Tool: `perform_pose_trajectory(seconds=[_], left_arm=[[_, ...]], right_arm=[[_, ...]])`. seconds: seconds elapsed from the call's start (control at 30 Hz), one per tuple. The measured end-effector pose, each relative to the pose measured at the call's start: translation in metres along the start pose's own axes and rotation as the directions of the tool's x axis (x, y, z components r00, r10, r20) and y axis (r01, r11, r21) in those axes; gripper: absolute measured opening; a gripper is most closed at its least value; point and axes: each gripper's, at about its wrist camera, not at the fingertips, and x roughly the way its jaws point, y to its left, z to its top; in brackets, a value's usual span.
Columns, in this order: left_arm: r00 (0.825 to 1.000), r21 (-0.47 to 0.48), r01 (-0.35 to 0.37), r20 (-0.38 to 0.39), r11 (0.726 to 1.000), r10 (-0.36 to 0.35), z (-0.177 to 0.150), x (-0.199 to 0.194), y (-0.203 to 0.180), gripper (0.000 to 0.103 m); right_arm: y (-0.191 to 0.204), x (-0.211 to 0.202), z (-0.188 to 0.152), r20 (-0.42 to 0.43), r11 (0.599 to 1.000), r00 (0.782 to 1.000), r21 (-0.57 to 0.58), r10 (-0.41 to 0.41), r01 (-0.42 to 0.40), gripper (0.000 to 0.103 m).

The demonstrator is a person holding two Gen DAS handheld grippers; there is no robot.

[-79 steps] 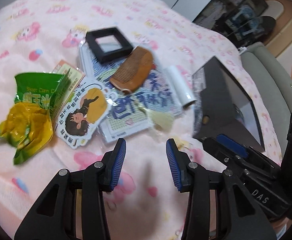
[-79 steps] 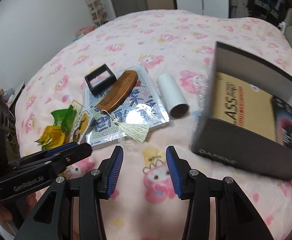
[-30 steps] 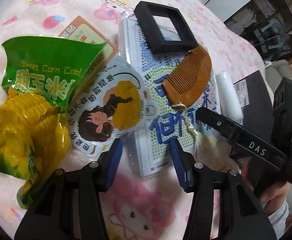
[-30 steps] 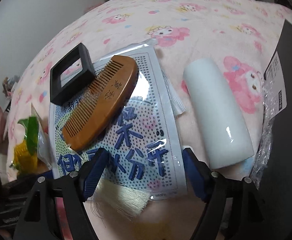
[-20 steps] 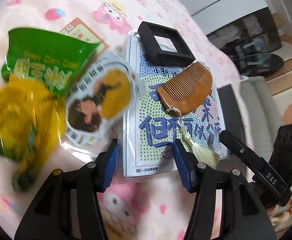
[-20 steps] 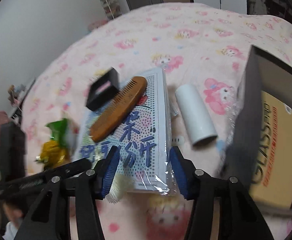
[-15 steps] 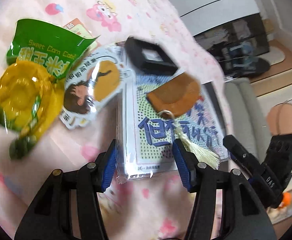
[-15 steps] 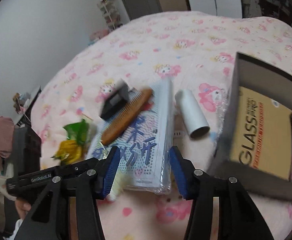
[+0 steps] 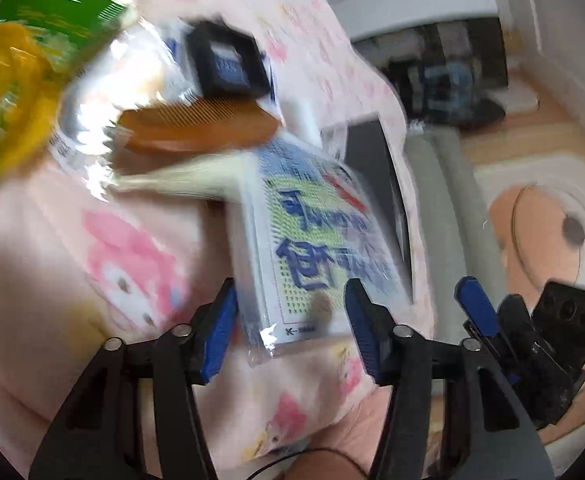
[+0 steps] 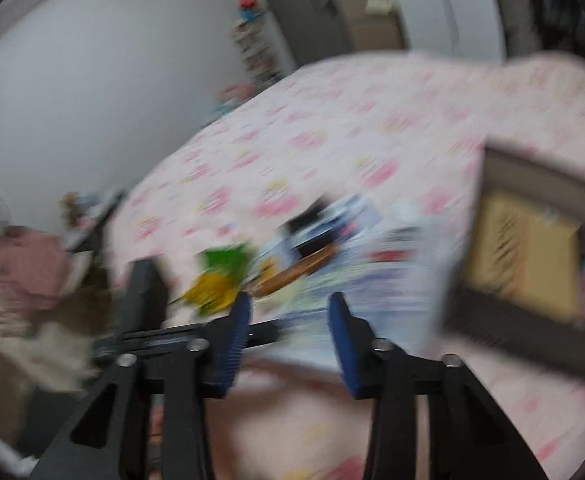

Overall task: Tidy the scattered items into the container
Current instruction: 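Close the right gripper on the plastic-wrapped Shin-chan bead art kit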

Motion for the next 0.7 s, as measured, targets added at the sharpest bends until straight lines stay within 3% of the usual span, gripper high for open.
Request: perform_pose_trajectory(seconds=[0.07, 0.27, 0.4, 0.5, 0.6, 0.7], left_arm=[[0.995, 0.033, -0.100, 0.000, 0.994, 0.100, -0.002, 0.004, -0.004, 0.055], [0.988, 0.025, -0.154, 0.030, 0.988, 0.153, 0.003, -0.005, 0.003, 0.054], [0.971, 0.063, -0.227, 0.095, 0.972, 0.221, 0.006, -0.013, -0.003, 0.054], [0.964, 0.076, -0.247, 0.121, 0.966, 0.237, 0.006, -0.016, -0.002, 0.054], [0.962, 0.068, -0.260, 0.098, 0.963, 0.253, 0.002, -0.008, 0.009, 0.054], [0.956, 0.092, -0.291, 0.079, 0.952, 0.284, 0.004, 0.007, 0.005, 0.054]], right_arm=[[-0.002, 0.009, -0.015, -0.033, 1.000, 0.999, 0.006, -0.018, 0.018, 0.034], [-0.050, 0.018, -0.042, -0.074, 0.980, 0.987, 0.126, -0.144, 0.153, 0.034], [-0.080, 0.024, -0.047, -0.091, 0.958, 0.974, 0.180, -0.208, 0.222, 0.035], [-0.098, 0.040, -0.051, -0.131, 0.947, 0.966, 0.208, -0.222, 0.246, 0.041], [-0.113, 0.068, -0.053, -0.200, 0.947, 0.958, 0.208, -0.205, 0.246, 0.043], [-0.121, 0.089, -0.053, -0.213, 0.954, 0.966, 0.226, -0.147, 0.195, 0.048]])
